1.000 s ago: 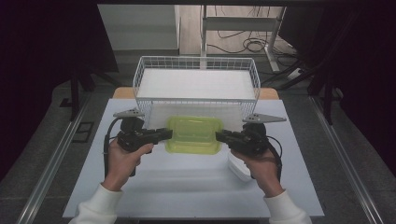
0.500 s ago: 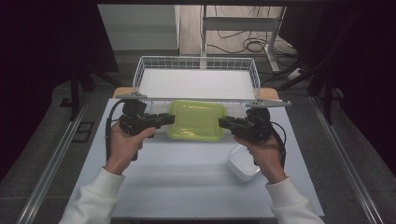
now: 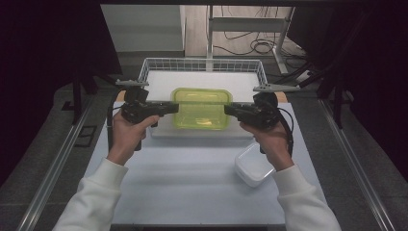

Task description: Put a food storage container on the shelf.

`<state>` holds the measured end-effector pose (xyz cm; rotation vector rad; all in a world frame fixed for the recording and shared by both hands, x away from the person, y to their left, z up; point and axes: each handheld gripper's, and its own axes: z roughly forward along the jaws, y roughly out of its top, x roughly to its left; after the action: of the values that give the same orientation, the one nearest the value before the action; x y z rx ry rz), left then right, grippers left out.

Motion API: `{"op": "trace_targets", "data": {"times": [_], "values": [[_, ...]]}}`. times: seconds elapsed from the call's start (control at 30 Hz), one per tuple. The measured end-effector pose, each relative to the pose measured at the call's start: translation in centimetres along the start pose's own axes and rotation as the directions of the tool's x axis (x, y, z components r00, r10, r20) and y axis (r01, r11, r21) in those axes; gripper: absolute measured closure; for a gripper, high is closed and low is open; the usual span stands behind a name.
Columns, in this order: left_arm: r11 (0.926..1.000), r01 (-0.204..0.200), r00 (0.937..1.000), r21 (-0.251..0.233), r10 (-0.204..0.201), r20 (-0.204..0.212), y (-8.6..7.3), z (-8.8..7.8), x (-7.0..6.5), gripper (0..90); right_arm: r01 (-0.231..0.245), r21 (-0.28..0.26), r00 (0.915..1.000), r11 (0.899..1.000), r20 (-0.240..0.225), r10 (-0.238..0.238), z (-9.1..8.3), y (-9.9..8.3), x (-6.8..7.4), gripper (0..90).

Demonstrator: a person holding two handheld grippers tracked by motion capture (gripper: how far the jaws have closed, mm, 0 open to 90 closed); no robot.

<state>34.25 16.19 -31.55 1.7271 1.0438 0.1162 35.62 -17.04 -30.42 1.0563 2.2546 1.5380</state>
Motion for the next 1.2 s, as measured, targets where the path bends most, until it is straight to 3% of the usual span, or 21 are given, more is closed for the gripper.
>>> {"op": "trace_targets", "data": {"times": [0.5,0.9,1.03,1.2], "values": [[0.9999,0.004,0.9999,-0.012,-0.004,0.011,3.3,1.5,1.5,79.6,-0.013,-0.013,0.9999,1.0,0.009,0.013,0.8,3.0,-2.2,78.4],[0.9996,0.025,0.9994,0.011,-0.026,0.025,6.4,3.4,3.6,79.7,-0.068,-0.016,0.9977,0.998,0.0,0.068,2.2,5.3,-5.0,78.9],[0.9984,0.049,0.9984,0.029,-0.05,0.027,7.4,3.9,4.4,79.7,-0.104,-0.011,0.9946,0.995,-0.006,0.104,3.0,6.0,-5.9,79.0],[0.9937,0.093,0.9942,0.062,-0.096,0.049,7.3,5.0,6.0,79.7,-0.141,0.004,0.99,0.99,-0.014,0.141,3.7,6.1,-6.7,79.1]]}}
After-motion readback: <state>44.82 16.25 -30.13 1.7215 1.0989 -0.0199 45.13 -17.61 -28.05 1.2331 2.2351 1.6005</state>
